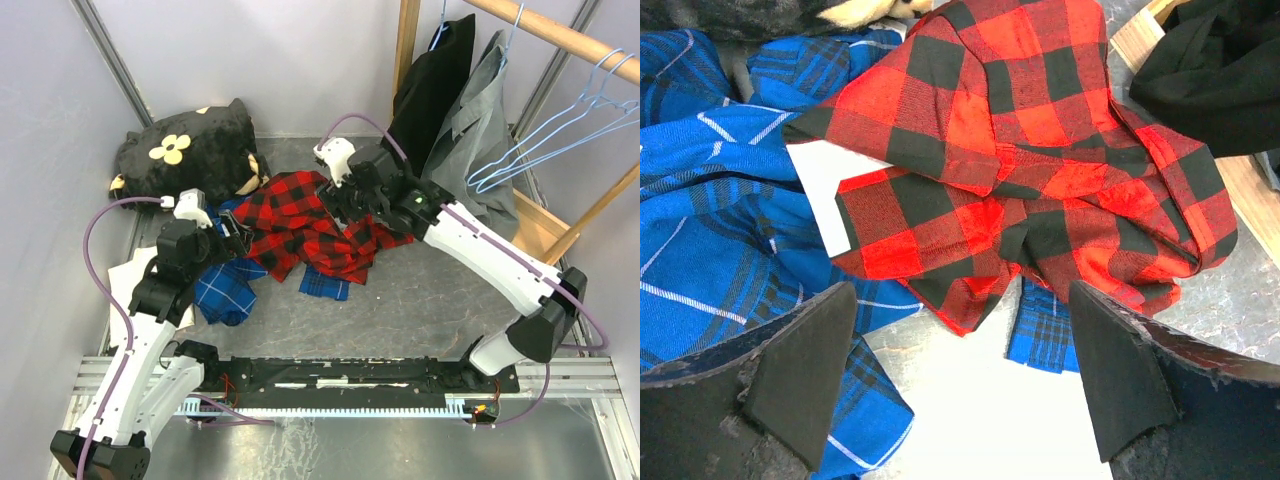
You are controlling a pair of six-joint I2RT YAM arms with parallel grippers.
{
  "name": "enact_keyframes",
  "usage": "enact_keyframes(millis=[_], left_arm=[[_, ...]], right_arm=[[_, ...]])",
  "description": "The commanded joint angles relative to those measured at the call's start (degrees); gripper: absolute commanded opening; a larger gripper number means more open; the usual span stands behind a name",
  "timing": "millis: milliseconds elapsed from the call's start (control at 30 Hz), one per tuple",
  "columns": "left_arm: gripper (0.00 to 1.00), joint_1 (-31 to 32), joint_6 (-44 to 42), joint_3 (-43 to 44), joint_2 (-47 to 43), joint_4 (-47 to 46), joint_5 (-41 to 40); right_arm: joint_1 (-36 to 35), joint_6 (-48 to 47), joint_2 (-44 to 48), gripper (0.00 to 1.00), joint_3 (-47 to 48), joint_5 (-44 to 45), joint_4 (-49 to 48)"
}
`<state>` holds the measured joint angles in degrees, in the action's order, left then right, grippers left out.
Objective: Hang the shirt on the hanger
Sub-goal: Adjust the shirt at the center of the board.
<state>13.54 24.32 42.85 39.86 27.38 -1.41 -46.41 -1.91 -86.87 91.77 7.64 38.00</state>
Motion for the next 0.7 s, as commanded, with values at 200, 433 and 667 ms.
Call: enact_keyframes(millis=[200, 433, 667], left_arm=[[0.92, 0.0, -0.1, 0.0, -0.8, -1.5, 0.1], [0.93, 0.0, -0.5, 0.1, -0.9, -1.1, 0.0], [0.93, 0.0, -0.8, 0.2, -0.7, -1.0, 0.2]], right_arm=[[7.5, 3.3, -8.1, 0.82, 0.0, -5.4, 2.1], [12.7, 6.9, -11.6, 0.85, -1.9, -18.6, 2.5], [14.3, 9.3, -13.2, 0.86, -5.1, -24.6, 0.5]])
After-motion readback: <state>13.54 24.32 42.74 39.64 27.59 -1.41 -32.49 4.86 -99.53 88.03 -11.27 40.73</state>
